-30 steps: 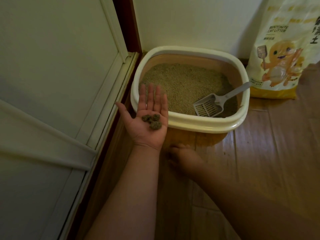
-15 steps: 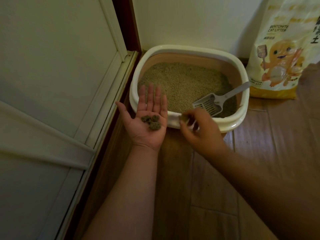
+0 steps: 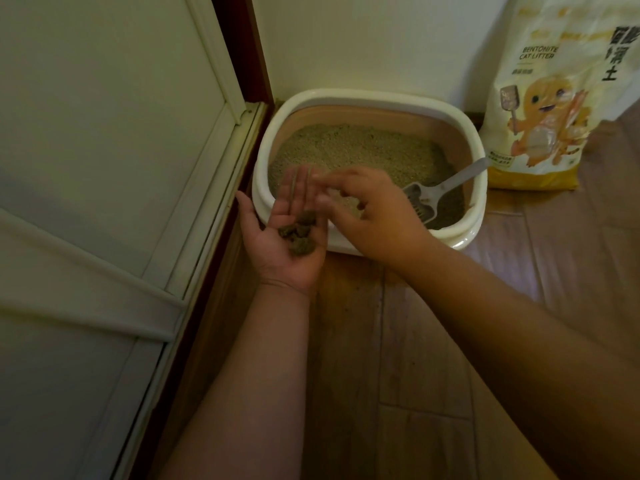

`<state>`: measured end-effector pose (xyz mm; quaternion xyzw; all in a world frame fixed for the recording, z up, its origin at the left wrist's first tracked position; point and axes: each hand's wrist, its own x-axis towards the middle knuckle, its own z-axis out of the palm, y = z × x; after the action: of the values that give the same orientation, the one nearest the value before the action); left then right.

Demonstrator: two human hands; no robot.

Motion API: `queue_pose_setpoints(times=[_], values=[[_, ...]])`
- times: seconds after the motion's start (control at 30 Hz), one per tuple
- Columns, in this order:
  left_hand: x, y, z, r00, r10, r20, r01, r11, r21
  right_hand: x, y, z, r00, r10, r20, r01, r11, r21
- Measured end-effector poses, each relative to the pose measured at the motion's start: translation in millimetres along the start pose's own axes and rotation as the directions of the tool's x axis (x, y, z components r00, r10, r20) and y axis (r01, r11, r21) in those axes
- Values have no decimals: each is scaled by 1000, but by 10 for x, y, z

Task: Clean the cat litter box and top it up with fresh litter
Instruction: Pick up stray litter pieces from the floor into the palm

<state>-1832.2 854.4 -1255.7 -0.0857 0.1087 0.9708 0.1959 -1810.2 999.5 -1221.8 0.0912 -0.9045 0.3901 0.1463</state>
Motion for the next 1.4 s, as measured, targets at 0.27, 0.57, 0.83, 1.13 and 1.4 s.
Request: queue_pose_setpoints(times=[0.27,0.57,0.83,1.13,1.4], values=[[86,607,117,989,146,-31,-148,987,-62,-406,199,208,922,172,346,-151,985,-84],[59,475,85,996,84,-37,-87,993,-84,-930,897,857,717,579,389,-392,796,-461],[41,327,81,996,57,-67,-59,998,-31,-973,812,926,724,527,445,-355,838,-415],[55,148,125,999,5,-54,-5,1000,-10,-898,701,795,740,484,467,-314,863,-396],[41,-198,212,999,-30,-33,31,999,28,-384,119,-175,991,132,11,-130,985,-109]])
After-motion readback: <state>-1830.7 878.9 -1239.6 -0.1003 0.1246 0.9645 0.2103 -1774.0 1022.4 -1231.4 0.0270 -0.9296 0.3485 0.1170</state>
